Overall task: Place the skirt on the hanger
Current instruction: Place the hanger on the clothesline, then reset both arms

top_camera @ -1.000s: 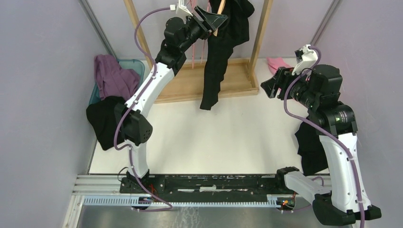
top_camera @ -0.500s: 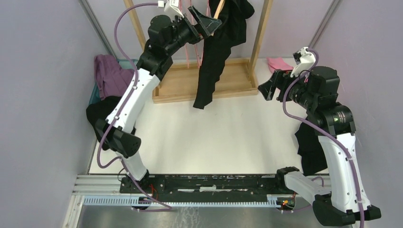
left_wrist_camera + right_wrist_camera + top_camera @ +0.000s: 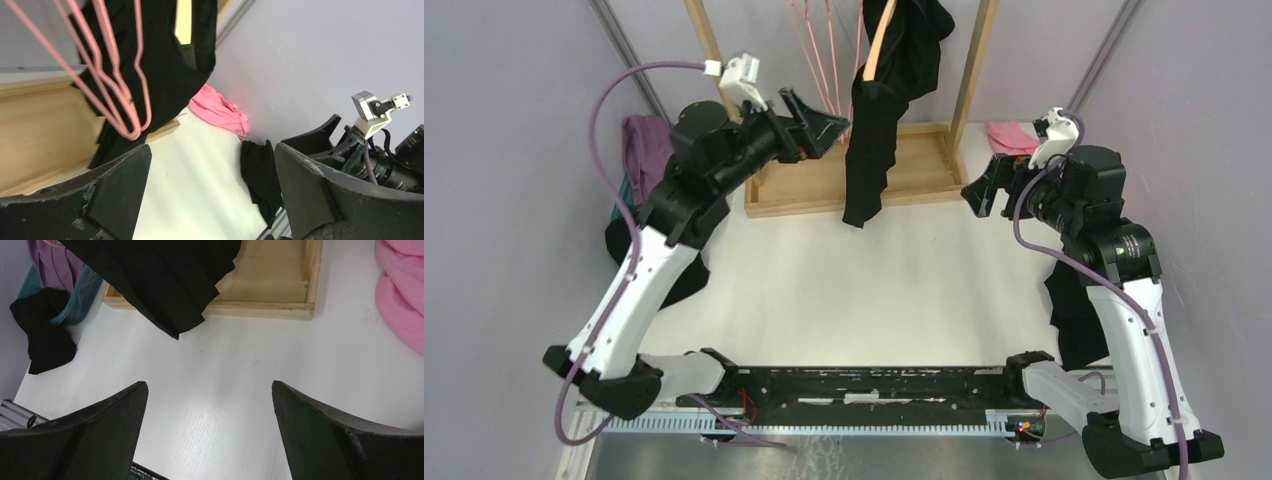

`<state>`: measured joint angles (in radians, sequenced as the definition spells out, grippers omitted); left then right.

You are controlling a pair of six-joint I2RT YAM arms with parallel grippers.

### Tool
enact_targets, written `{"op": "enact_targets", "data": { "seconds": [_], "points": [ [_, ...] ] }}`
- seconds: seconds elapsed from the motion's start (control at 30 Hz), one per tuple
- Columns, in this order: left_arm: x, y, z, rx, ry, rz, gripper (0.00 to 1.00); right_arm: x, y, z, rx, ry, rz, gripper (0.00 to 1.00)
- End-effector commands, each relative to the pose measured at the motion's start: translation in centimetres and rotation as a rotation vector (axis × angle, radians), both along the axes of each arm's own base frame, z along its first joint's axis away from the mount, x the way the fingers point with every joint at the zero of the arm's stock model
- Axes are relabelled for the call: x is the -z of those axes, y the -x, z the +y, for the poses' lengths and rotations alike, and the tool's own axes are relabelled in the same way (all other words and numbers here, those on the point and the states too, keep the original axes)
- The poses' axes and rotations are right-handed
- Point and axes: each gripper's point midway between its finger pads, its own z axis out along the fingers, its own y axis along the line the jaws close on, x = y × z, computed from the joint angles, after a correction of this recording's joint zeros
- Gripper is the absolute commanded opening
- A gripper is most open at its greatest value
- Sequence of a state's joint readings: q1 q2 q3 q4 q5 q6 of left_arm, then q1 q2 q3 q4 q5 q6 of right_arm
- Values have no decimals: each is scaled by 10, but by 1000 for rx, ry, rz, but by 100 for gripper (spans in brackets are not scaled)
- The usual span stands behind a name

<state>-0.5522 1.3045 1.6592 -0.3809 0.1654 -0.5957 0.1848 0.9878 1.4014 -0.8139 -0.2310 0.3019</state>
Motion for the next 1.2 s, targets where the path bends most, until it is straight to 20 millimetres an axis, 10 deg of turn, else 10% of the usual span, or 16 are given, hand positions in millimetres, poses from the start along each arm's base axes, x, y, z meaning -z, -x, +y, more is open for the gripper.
{"op": "enact_targets", "data": {
  "seconds": [0.0,0.5,1.17],
  "points": [
    [-1,18,50,-163,-95,-82,99,-18,-8,1,4,-24,-90,100],
    [105,-6,175,-802,-395,22,99,-35,-65,7,9,3,-158,100],
    [221,-30,210,-857,-418,148,99,103,-82,-56,300,228,-93,100]
  ]
}}
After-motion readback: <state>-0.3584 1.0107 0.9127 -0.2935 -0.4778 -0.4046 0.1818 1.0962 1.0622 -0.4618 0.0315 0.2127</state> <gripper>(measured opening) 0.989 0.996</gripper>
